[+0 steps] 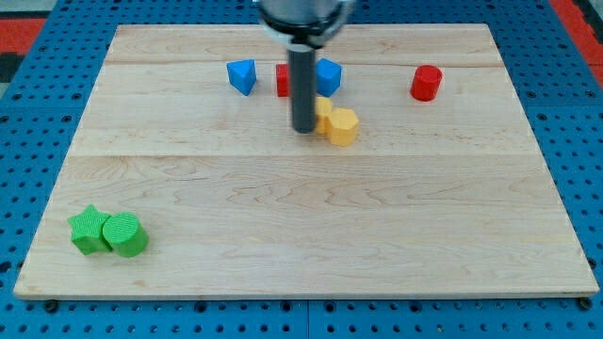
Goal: Place the yellow hexagon below right to the red circle
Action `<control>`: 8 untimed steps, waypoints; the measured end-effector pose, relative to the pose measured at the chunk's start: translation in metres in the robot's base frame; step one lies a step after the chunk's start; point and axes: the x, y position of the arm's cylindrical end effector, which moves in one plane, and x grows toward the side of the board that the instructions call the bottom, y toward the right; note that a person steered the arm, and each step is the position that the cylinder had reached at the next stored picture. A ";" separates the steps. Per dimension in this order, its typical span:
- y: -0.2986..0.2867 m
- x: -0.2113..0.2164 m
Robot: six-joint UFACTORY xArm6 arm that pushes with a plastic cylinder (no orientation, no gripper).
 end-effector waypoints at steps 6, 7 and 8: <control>0.127 0.022; 0.121 0.046; 0.153 0.071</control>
